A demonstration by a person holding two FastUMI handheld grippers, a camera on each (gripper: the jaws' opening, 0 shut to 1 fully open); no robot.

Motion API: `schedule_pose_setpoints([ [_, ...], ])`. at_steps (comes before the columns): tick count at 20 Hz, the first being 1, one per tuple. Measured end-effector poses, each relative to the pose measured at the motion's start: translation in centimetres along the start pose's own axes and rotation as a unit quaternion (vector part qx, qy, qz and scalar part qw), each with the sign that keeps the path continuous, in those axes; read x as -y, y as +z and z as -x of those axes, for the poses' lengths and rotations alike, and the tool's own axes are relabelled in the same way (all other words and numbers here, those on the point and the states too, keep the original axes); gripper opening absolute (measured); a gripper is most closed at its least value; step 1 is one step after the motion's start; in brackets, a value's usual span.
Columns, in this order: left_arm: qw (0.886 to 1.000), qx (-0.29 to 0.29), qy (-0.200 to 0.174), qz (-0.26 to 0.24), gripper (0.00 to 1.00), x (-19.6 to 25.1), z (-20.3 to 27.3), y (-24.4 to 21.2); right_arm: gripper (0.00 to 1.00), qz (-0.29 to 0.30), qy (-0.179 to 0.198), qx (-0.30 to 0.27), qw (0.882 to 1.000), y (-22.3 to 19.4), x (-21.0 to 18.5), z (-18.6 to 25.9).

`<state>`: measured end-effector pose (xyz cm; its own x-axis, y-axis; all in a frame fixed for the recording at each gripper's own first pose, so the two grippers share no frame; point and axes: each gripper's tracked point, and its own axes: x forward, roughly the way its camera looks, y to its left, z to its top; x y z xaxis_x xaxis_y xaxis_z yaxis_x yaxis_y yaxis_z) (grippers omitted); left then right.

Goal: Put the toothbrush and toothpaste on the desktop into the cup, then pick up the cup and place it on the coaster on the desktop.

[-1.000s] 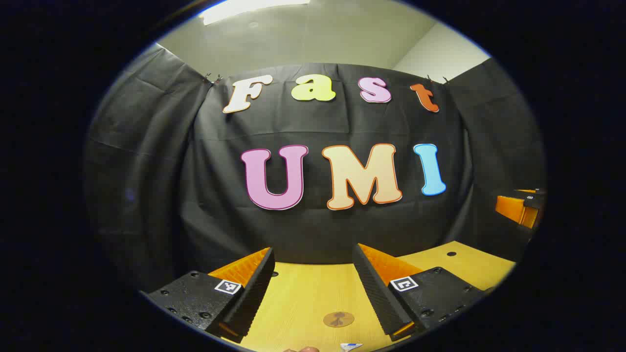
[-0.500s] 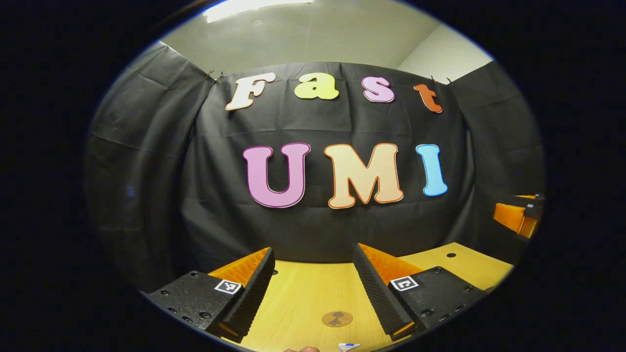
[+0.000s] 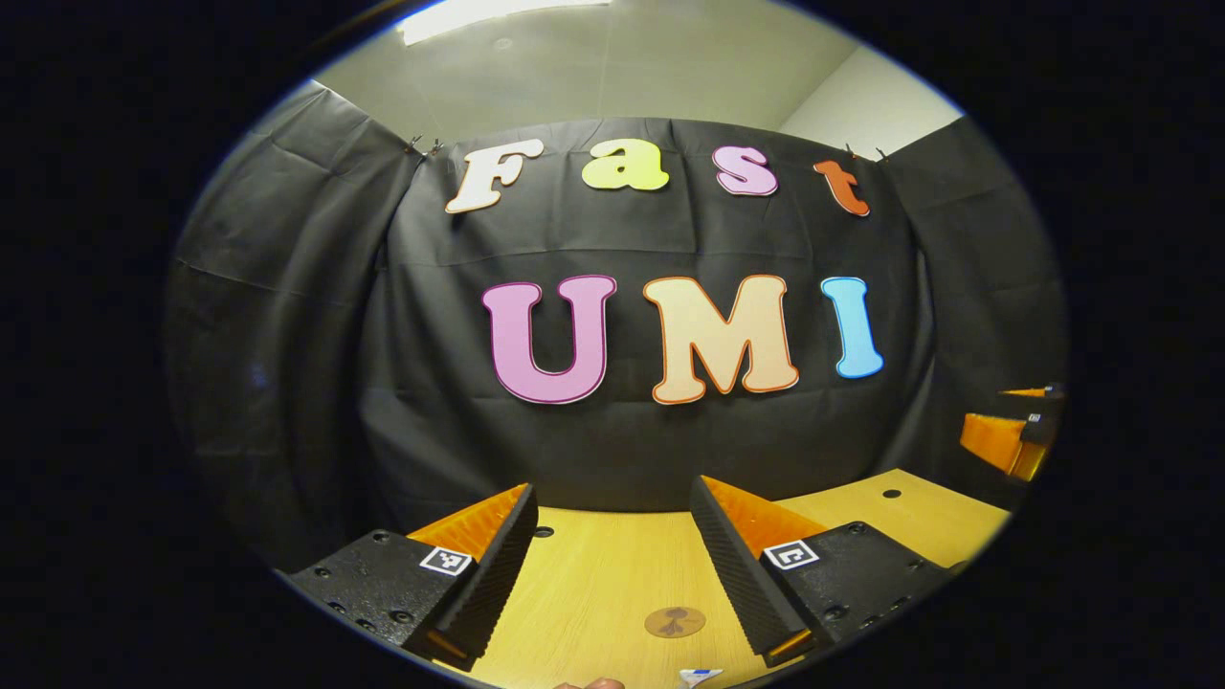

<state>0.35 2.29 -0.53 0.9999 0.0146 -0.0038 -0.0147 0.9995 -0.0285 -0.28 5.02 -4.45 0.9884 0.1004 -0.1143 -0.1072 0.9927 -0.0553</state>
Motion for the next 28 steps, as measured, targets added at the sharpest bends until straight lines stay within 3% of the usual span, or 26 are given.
schedule_pose_setpoints([
  [1,1.0,0.002,0.0,0.0,0.99,-0.2,0.1,0.1,0.98,-0.001,0.005,-0.025,1.0,-1.6,-0.3,-0.1],
  [5,1.0,0.004,0.003,-0.003,0.94,-1.2,0.5,0.0,0.99,-0.014,0.008,-0.133,0.991,-8.5,-0.7,-0.2],
  [8,1.0,0.006,0.008,-0.003,0.94,-2.1,0.7,0.0,0.99,-0.017,0.021,-0.23,0.973,-14.6,-2.1,0.4],
  [13,1.0,0.003,0.018,-0.008,0.94,-4.1,1.0,-0.7,0.99,0.004,0.017,-0.316,0.948,-20.6,-2.8,1.0],
  [16,1.0,-0.006,0.025,-0.006,0.94,-5.2,1.0,-1.6,0.99,0.035,0.018,-0.392,0.919,-24.9,-3.0,3.0],
  [17,1.0,-0.008,0.028,-0.007,0.99,-5.6,1.0,-1.9,0.99,0.043,0.016,-0.412,0.91,-25.9,-2.9,3.3],
  [25,0.998,-0.032,0.054,-0.011,0.99,-8.1,1.7,-4.0,1.0,0.068,0.011,-0.509,0.858,-32.0,-2.2,5.2],
  [28,0.997,-0.039,0.059,-0.011,0.94,-8.4,1.8,-4.7,1.0,0.077,0.016,-0.535,0.841,-33.2,-2.2,5.8],
])
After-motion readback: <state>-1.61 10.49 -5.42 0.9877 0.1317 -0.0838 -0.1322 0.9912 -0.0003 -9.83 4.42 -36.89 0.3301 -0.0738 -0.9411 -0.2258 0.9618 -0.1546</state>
